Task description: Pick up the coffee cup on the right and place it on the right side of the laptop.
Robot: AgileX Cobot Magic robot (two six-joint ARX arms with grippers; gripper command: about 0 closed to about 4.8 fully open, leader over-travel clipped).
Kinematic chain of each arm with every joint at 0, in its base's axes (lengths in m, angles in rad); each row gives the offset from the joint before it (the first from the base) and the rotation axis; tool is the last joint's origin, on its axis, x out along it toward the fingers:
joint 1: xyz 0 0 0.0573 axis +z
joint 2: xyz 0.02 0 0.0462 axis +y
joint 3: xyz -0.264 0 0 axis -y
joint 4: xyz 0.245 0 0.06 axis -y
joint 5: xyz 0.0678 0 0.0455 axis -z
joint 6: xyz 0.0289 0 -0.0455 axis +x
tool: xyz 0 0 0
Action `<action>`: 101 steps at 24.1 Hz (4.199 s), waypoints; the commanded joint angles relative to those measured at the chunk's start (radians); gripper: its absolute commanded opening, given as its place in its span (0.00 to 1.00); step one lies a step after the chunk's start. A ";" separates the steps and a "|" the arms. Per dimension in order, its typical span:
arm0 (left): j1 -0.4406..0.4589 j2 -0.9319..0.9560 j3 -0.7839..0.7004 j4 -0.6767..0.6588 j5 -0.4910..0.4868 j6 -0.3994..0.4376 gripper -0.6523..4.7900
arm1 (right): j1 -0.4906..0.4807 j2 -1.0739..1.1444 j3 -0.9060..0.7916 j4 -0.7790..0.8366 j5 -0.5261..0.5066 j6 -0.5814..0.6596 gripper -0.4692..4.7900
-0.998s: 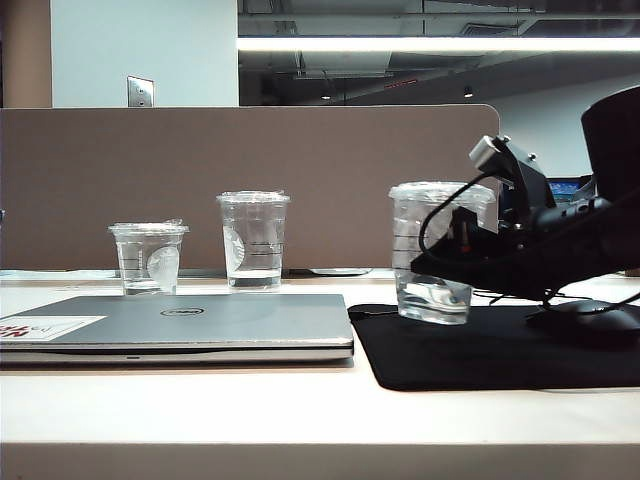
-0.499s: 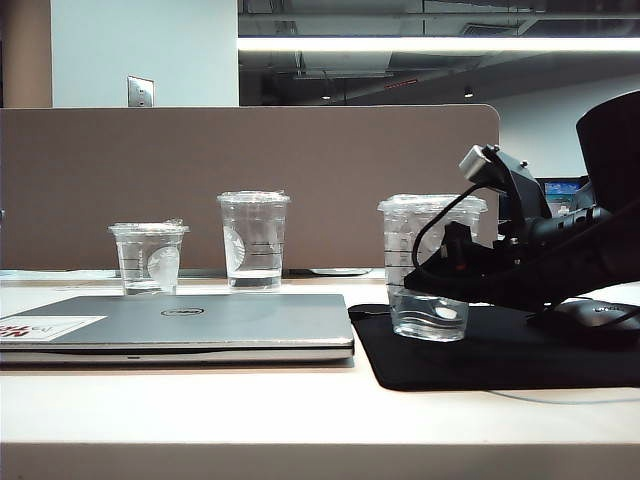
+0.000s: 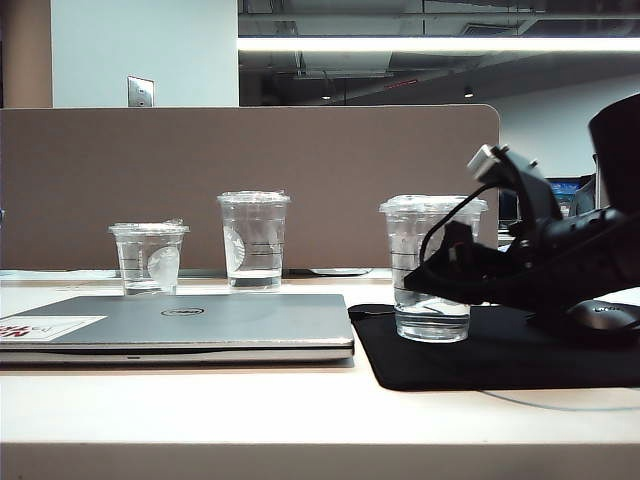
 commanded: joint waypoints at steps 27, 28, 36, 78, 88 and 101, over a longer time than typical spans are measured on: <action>0.521 0.000 0.003 -0.002 0.002 0.004 0.11 | 0.003 -0.784 -0.405 -0.075 -0.229 0.440 0.08; 0.523 0.000 0.003 -0.002 0.002 0.004 0.11 | 0.003 -0.784 -0.404 -0.075 -0.222 0.440 0.08; 0.523 0.000 0.003 -0.002 0.003 0.004 0.11 | 0.003 -0.784 -0.404 -0.067 -0.183 0.446 0.08; 0.525 0.000 0.003 -0.003 0.006 0.004 0.11 | -0.260 -1.838 -0.451 -1.097 0.373 0.042 0.08; 0.525 0.000 0.003 -0.003 0.005 0.004 0.11 | -0.275 -1.839 -0.451 -1.143 0.289 -0.003 0.08; 0.525 0.000 0.003 -0.003 0.006 0.004 0.11 | -0.273 -1.839 -0.451 -1.090 0.341 0.060 0.08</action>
